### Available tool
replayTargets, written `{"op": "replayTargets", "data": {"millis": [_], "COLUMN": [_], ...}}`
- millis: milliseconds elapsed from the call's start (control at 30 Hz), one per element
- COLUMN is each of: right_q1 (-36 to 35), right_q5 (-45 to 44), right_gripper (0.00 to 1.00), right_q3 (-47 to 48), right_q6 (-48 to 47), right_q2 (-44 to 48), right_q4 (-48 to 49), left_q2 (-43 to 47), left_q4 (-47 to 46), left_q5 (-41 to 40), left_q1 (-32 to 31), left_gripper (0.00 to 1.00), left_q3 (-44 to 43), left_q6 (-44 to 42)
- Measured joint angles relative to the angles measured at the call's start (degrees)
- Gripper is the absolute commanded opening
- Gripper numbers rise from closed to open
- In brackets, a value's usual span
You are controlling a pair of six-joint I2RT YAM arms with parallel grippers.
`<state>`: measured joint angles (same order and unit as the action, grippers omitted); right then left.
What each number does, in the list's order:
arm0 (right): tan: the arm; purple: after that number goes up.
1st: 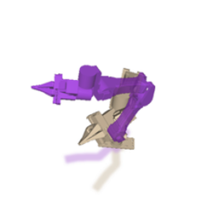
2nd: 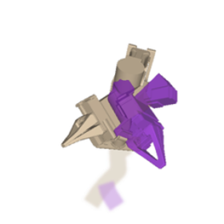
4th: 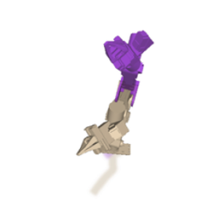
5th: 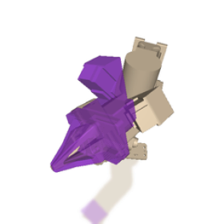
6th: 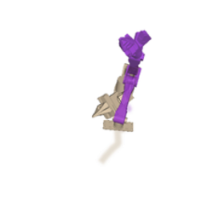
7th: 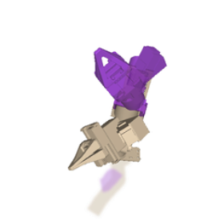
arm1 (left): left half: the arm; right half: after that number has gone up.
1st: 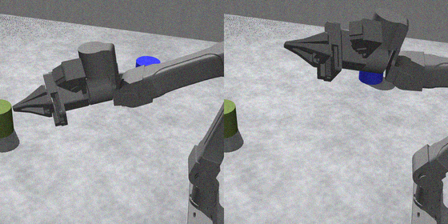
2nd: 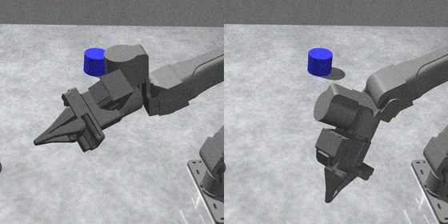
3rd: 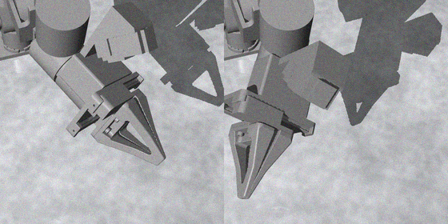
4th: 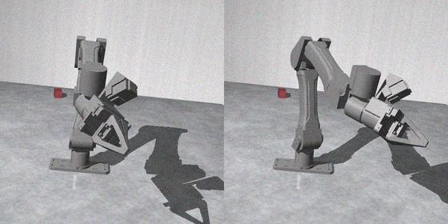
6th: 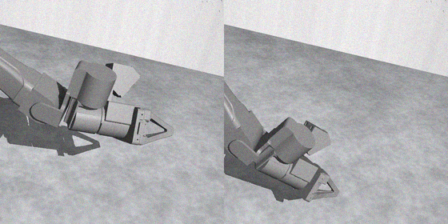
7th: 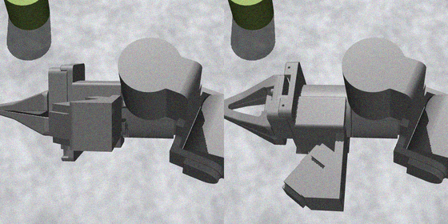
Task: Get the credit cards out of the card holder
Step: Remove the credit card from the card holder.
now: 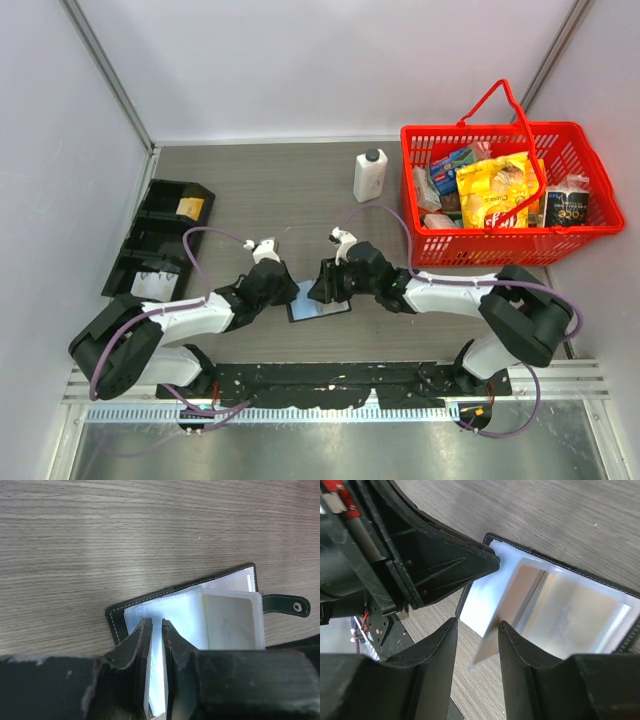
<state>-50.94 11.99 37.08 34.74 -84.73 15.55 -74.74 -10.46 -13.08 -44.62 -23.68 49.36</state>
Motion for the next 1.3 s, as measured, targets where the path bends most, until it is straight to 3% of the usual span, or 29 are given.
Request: {"op": "replayTargets", "data": {"millis": [267,500,633,933,1300], "right_q1": [-1.1,-0.9,1.0,5.9,6.0], "right_q5": [4.9,5.0,4.2,4.8,7.0], "right_gripper": [0.5,0.52,0.49,0.4,0.34], "right_q3": [2.5,4.1,4.0,-1.6,-4.4], "right_q6": [1.5,1.2,1.9,7.5,12.6], "right_q2": [-7.3,-7.4,-6.9,-6.1,-11.3], "right_q4": [2.9,2.2,2.0,5.9,14.6], "left_q2": [13.0,23.9,21.9,8.0,3.9], "left_q4": [3.8,8.3,7.5,3.3,2.4], "left_q5": [-4.6,-8.3,-6.4,1.8,3.2], "left_q1": [0.0,0.0,0.0,0.0,0.0], "left_gripper": [0.26,0.25,0.17,0.07,0.0], "left_q3": [3.8,3.9,3.9,3.2,1.9], "left_q6": [1.3,1.7,1.7,1.5,3.3]}}
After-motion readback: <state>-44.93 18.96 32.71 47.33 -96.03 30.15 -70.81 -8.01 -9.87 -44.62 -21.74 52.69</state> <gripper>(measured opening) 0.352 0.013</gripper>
